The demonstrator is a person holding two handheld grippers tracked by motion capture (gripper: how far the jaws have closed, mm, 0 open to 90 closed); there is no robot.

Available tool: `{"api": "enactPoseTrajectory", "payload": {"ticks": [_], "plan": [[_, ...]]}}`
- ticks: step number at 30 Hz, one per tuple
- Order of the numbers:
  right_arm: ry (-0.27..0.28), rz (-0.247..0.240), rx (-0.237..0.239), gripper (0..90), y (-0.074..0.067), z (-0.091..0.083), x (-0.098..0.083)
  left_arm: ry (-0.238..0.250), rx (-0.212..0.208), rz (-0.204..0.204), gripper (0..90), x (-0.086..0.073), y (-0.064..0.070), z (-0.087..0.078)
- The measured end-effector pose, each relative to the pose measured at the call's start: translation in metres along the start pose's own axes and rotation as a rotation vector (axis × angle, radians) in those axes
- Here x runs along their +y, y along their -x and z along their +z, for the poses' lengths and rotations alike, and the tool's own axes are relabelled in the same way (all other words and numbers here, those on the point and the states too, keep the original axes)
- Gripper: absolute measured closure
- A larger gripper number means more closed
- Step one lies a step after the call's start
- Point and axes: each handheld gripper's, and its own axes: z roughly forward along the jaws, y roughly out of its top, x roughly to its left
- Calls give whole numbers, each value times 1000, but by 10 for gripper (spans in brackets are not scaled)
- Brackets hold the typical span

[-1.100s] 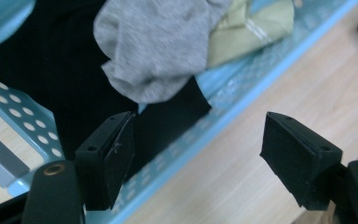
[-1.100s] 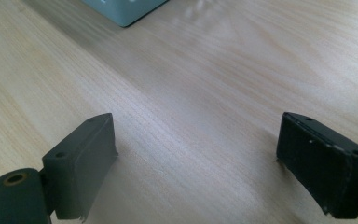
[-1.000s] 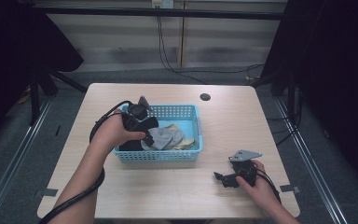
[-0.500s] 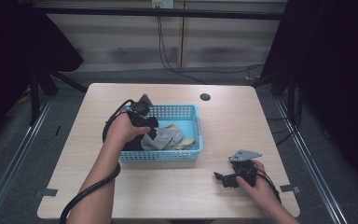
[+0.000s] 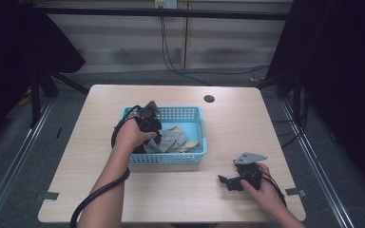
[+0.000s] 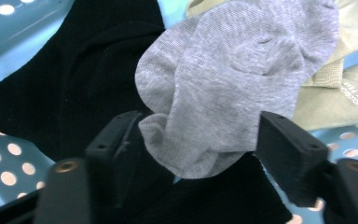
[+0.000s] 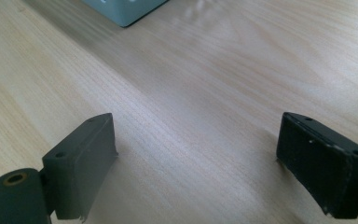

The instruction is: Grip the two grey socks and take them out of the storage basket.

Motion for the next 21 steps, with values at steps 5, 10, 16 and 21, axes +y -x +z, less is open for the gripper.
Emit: {"api": "enactPoseTrajectory", "payload": {"ticks": [5, 10, 16, 21], "plan": [[-1, 1, 0, 111, 0, 0, 0, -21, -1, -4, 395, -4, -6, 5], [0, 1, 0, 111, 0, 0, 0, -47, -16, -1, 500, -6, -7, 10], [-1, 1, 0, 111, 0, 0, 0, -69, -8, 7, 694, -2, -5, 9], [-1, 1, 0, 112, 0, 0, 0, -80, 13, 25, 784, 3, -1, 5]]}}
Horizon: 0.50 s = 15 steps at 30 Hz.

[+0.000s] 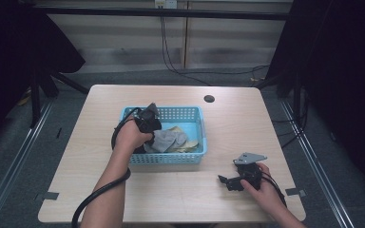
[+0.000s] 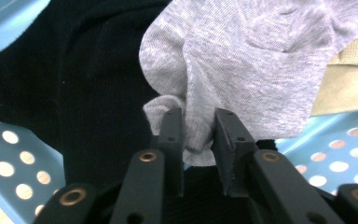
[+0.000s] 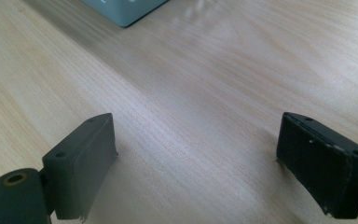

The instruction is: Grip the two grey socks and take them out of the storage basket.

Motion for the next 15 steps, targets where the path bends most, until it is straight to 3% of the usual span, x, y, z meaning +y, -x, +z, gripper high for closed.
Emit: {"api": "enactPoseTrajectory", "payload": {"ticks": [2, 9, 15], "plan": [[0, 0, 0, 111, 0, 0, 0, -3, 4, 0, 819, 1, 1, -3], [-1, 2, 0, 112, 0, 0, 0, -7, 20, 35, 822, 5, 2, -16], [0, 1, 0, 111, 0, 0, 0, -18, 25, 39, 832, 8, 1, -32]]}}
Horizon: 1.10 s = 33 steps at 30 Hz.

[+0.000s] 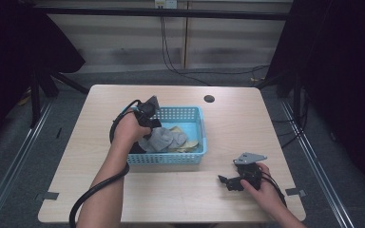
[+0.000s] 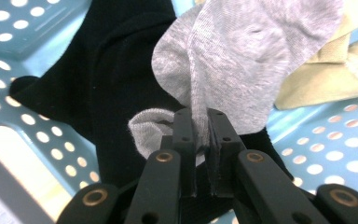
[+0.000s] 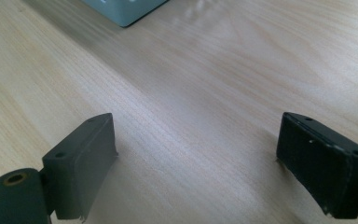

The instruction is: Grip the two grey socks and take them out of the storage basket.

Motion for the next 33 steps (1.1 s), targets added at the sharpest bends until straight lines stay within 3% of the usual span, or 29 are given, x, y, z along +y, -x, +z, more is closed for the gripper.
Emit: {"api": "enactPoseTrajectory", "payload": {"ticks": [5, 20, 33], "plan": [[0, 0, 0, 111, 0, 0, 0, 8, 8, 3, 832, 2, 0, -10], [-1, -2, 0, 111, 0, 0, 0, -38, 18, 30, 835, 12, 4, -44], [-3, -1, -2, 111, 0, 0, 0, -21, 8, 23, 834, 9, 0, -71]]}}
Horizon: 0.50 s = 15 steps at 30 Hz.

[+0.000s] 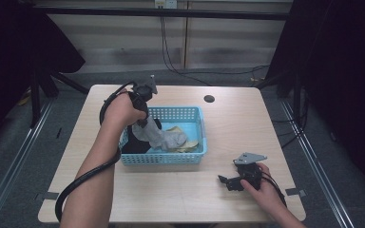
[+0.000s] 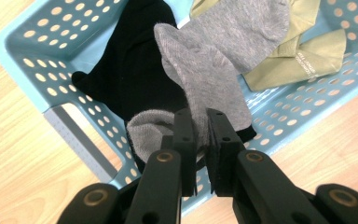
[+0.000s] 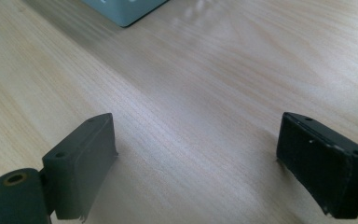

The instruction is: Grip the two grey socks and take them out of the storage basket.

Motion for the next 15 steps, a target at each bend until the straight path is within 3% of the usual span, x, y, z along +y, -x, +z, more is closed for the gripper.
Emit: {"api": "enactPoseTrajectory", "payload": {"ticks": [7, 15], "plan": [[0, 0, 0, 111, 0, 0, 0, 3, -1, -11, 834, -8, -7, -15], [0, 1, 0, 111, 0, 0, 0, 19, -1, -48, 834, -26, -24, -32]]}}
